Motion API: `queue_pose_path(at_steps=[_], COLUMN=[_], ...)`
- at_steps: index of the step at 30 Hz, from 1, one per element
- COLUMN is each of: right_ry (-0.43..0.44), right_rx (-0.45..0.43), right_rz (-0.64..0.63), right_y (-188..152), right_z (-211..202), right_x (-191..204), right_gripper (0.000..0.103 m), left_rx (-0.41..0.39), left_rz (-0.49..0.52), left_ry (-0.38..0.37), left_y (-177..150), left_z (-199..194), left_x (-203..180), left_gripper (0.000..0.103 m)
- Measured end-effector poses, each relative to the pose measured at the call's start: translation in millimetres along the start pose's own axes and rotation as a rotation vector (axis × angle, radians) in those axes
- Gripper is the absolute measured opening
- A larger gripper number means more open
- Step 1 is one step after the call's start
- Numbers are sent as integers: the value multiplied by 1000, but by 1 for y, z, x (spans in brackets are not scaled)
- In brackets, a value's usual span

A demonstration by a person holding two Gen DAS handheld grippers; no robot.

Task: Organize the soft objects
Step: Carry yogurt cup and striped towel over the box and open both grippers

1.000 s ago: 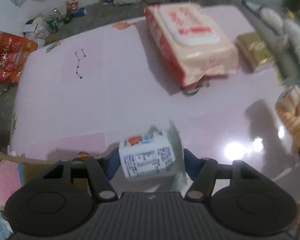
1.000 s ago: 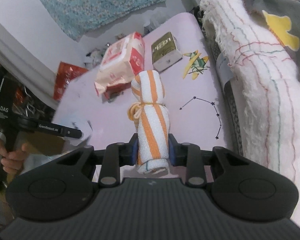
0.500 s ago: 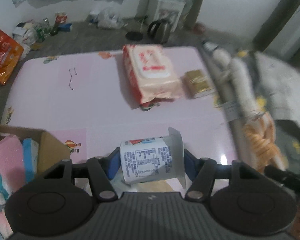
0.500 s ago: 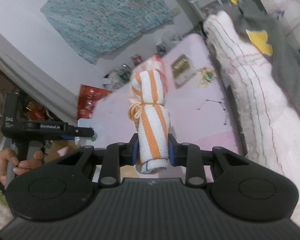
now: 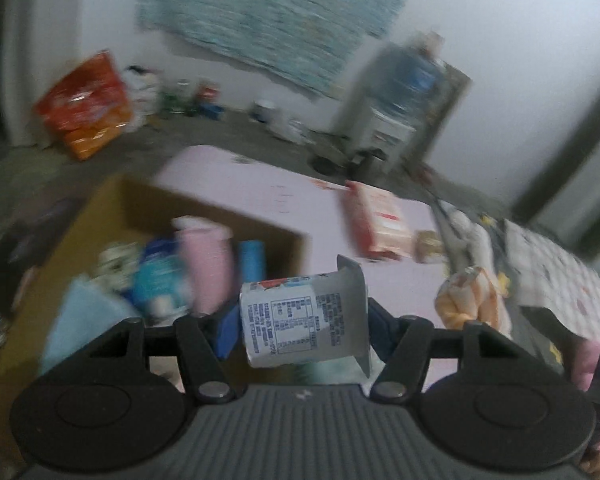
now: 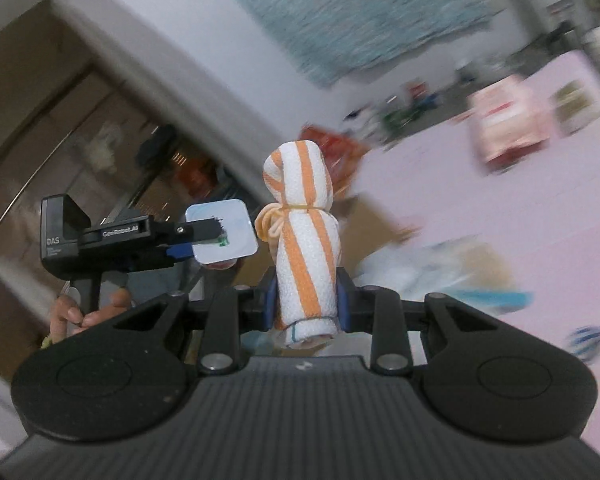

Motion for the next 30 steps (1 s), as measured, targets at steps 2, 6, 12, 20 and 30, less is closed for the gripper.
queue_pose_path(at_steps=[2, 6, 12, 20, 30], right_ry=[16, -26, -208, -388, -343], right_rx=[58, 147, 168, 193, 159], right_rz=[8, 2, -45, -162, -230], right_y=[-9, -26, -49, -69, -58], right_z=[33, 102, 189, 250, 212], right_x=[18, 47, 67, 63, 75], right_gripper=[27, 27, 27, 38, 55], left_rx=[-12, -12, 7, 19, 53], left_rz=[-48, -128, -219, -264, -233], left_ry=[21, 51, 82, 64, 88], left_y=[-14, -45, -81, -110, -107], left_z=[-10, -16, -3, 5, 16], left_x=[30, 80, 131, 159, 153], left_gripper=[64, 64, 64, 64, 64])
Point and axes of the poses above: each gripper's, at about its wrist camera, not at the fingertips, and z roughly the way its jaws point, x to its left, y to its top, the point moved 1 cm from there along z, roughly the way its jaws point, and after that the axes turned 6 degrees about z, right-handed, at the moved point
